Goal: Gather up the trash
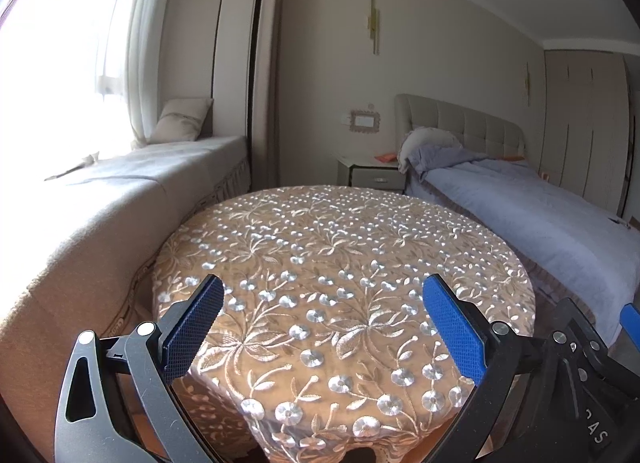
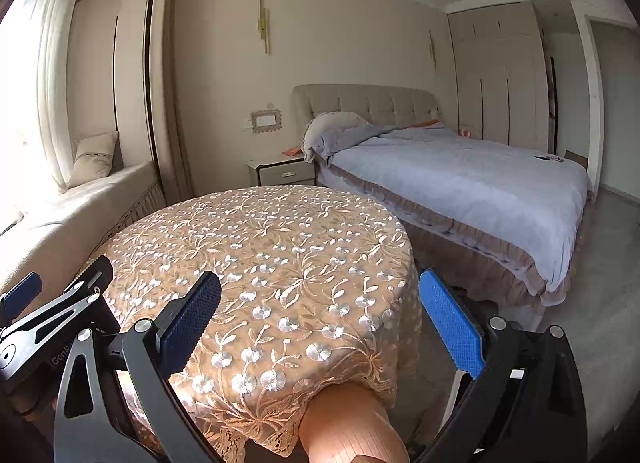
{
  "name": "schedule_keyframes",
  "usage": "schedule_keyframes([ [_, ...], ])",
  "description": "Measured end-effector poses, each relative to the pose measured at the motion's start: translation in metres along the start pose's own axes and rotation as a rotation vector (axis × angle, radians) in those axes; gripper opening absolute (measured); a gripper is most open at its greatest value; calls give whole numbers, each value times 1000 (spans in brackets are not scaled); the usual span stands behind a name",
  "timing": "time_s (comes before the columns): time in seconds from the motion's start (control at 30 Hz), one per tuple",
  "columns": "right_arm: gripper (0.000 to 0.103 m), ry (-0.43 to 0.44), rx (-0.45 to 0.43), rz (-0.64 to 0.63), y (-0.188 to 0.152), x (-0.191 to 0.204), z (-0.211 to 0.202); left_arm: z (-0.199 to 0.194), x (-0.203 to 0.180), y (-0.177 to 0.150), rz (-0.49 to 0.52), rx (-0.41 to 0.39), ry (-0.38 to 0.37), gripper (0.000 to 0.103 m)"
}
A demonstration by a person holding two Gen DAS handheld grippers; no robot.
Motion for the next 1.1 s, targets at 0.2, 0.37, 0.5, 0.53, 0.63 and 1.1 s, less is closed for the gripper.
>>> schedule_keyframes([
  [0.2, 99, 7, -1, 3, 1, -1, 0, -4, 2, 2, -9, -6, 8, 98],
  [0.37, 99, 9, -2, -1, 1, 0, -1, -5, 2, 3, 3, -15, 21, 98],
  [0.5, 99, 12, 0, -2, 1, 1, -1, -5, 3, 3, 0, -17, 26, 98],
  [0.53, 99, 12, 1, -2, 2, 1, -1, -5, 4, 2, -2, -15, 26, 98],
  [0.63, 99, 11, 3, -5, 1, 1, -1, -5, 4, 1, 0, -13, 29, 98],
  [1.1, 99, 21, 12, -11, -1, 2, -1, -6, 5, 2, 15, -30, 46, 98],
])
Point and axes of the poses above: each gripper's, at about its wrist camera, not at the fingertips, and z roughly the way its jaws point, x to its left, y to its top, the point moved 3 cm from there along z, roughly the way its jaws point, and after that the axes turned 10 degrees about -z, right-handed, at the moved point
